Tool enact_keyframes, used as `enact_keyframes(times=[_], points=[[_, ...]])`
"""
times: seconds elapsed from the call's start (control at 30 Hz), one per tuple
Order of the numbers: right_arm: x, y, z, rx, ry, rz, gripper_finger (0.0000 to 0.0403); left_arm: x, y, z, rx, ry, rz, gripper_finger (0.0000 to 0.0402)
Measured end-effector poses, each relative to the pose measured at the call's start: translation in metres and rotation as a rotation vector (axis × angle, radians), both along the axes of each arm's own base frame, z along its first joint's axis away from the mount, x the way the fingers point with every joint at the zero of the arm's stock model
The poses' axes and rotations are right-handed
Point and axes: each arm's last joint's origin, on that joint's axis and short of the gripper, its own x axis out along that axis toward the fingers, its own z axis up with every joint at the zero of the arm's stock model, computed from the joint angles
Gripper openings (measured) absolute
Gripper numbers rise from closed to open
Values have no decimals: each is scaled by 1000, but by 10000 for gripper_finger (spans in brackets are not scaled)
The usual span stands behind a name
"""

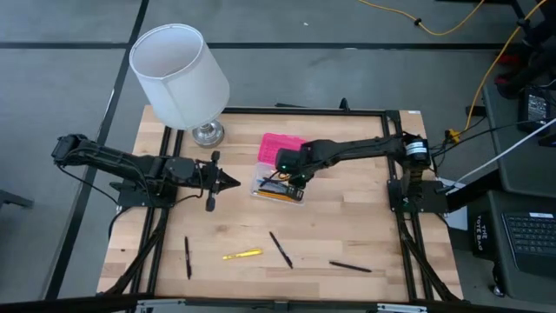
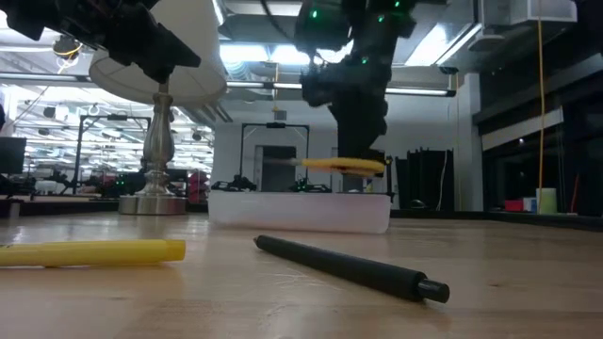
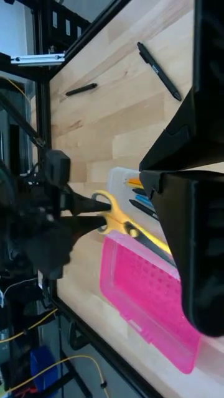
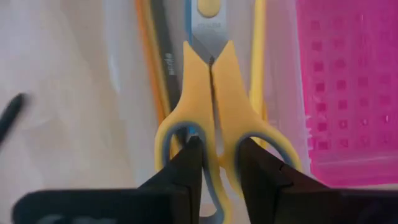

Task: Pick & place school supplies into a supply box
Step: Put the yellow scissors into the transparent supply box

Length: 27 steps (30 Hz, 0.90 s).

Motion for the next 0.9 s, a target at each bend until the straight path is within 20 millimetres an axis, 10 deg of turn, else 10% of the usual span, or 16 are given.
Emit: enact_keyframes(times=[0.9], points=[[11, 9, -22, 166, 26, -308, 83, 0, 0, 0, -1, 0, -2, 6]])
